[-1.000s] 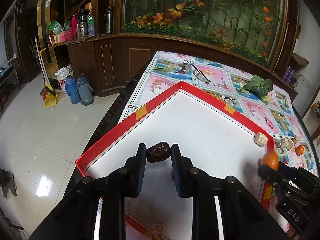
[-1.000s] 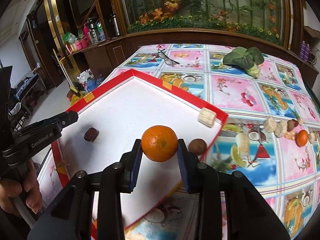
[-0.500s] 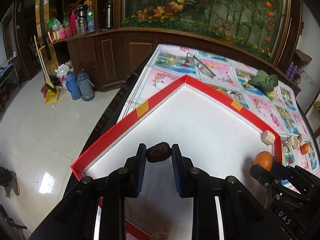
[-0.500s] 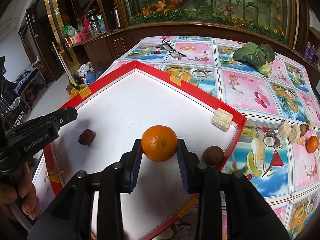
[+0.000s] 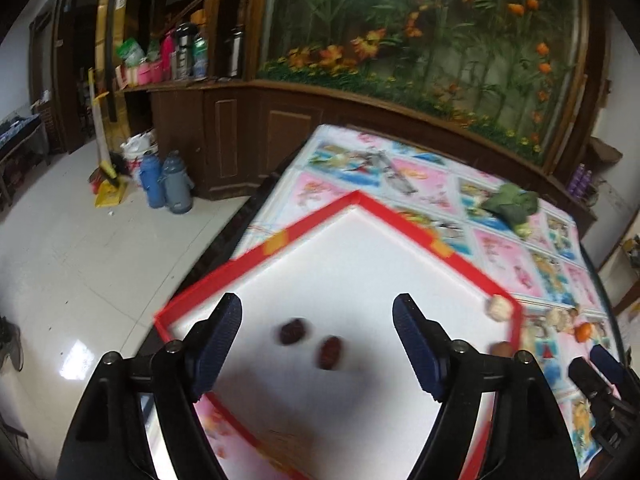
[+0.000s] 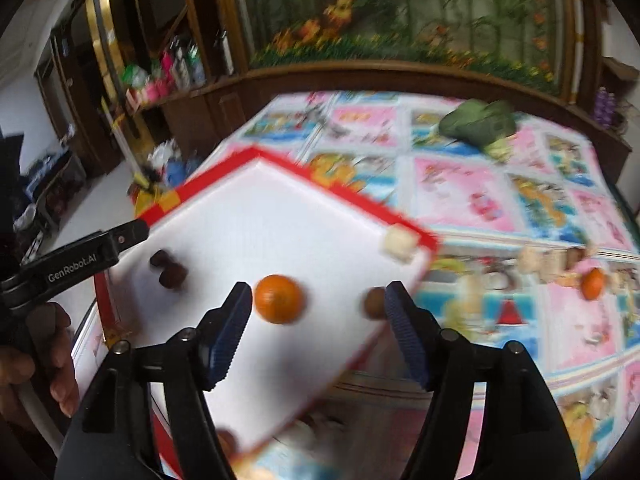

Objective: Organize fruits
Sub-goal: 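Open both tools to drop the orange and date into the tray, then move both open tools back over the fruit on the table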

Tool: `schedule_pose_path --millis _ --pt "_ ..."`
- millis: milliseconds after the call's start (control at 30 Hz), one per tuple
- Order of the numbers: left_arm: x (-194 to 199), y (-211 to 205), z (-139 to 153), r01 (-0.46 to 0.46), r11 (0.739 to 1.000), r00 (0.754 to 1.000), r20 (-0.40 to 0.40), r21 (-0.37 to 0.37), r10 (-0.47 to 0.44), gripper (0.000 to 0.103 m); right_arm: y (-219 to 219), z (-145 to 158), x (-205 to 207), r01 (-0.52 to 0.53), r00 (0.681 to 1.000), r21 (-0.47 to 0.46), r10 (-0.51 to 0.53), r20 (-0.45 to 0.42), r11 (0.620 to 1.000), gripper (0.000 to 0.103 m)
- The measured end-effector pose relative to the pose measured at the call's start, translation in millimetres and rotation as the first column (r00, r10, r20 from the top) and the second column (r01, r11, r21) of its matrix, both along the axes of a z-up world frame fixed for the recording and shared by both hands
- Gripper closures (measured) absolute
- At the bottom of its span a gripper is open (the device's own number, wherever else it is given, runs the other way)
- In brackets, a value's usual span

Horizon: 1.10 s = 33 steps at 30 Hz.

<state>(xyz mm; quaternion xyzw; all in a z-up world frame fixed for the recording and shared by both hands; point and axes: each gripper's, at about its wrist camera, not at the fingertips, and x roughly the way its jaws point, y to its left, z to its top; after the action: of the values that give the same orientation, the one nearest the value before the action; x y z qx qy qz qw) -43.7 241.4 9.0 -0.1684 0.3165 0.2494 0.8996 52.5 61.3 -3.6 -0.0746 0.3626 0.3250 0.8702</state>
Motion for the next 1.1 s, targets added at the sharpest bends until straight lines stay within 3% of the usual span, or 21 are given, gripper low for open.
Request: schedule_pose_path --millis 200,267,400,567,733,767,800,867,1000,1100 --pt "30.3 -66.4 3.6 0.166 0.986 0.986 -0.002 0.017 -0.166 0.025 -106.4 5.1 16.1 0.201 0.979 0.008 -0.201 0.037 0.979 0.026" --pt "44.1 -93.5 1.3 0.236 0.972 0.972 -0.016 0.016 -0.236 0.025 -150.0 -3.9 33.8 0.301 0.954 0.002 -0.301 -0.001 0.954 0.026" --pt "76.7 -148.1 -9.4 0.365 0.931 0.930 -0.052 0.022 -0.364 0.025 -192.0 -19.7 65.1 0.375 0.925 -0.014 -0.375 -0.050 0.927 0.029" --pt "115.5 -186.1 -25.7 0.439 0.898 0.895 -0.103 0.018 -0.435 0.025 -191.2 -36.5 116.3 0.369 0.925 -0.064 -0.373 -0.076 0.927 0.038" --pt "141.8 -203.3 -36.2 0.460 0.888 0.881 -0.126 0.016 -0.455 0.025 -167.5 -47.7 154.6 0.323 0.940 -0.099 -0.331 -0.077 0.941 0.040" --pt "148.2 -205.6 -38.5 0.463 0.886 0.880 -0.128 0.015 -0.457 0.025 -164.3 -51.9 159.9 0.321 0.941 -0.119 -0.331 -0.077 0.940 0.043" --pt "154.0 -208.0 -41.6 0.466 0.884 0.878 -0.130 0.017 -0.460 0.025 -161.8 -56.5 165.3 0.320 0.939 -0.141 -0.334 -0.087 0.937 0.057" --pt "167.1 -214.1 -49.3 0.479 0.877 0.869 -0.157 0.029 -0.469 0.025 -162.8 -59.2 169.6 0.318 0.940 -0.149 -0.332 -0.082 0.936 0.069" --pt "183.5 -220.5 -66.8 0.498 0.867 0.848 -0.220 0.015 -0.483 0.031 -175.8 -59.2 166.8 0.317 0.940 -0.100 -0.327 -0.100 0.943 0.069" --pt "192.1 -223.3 -71.0 0.487 0.872 0.855 -0.224 0.037 -0.468 0.033 -184.6 -58.6 166.7 0.318 0.939 -0.059 -0.323 -0.123 0.946 0.069"
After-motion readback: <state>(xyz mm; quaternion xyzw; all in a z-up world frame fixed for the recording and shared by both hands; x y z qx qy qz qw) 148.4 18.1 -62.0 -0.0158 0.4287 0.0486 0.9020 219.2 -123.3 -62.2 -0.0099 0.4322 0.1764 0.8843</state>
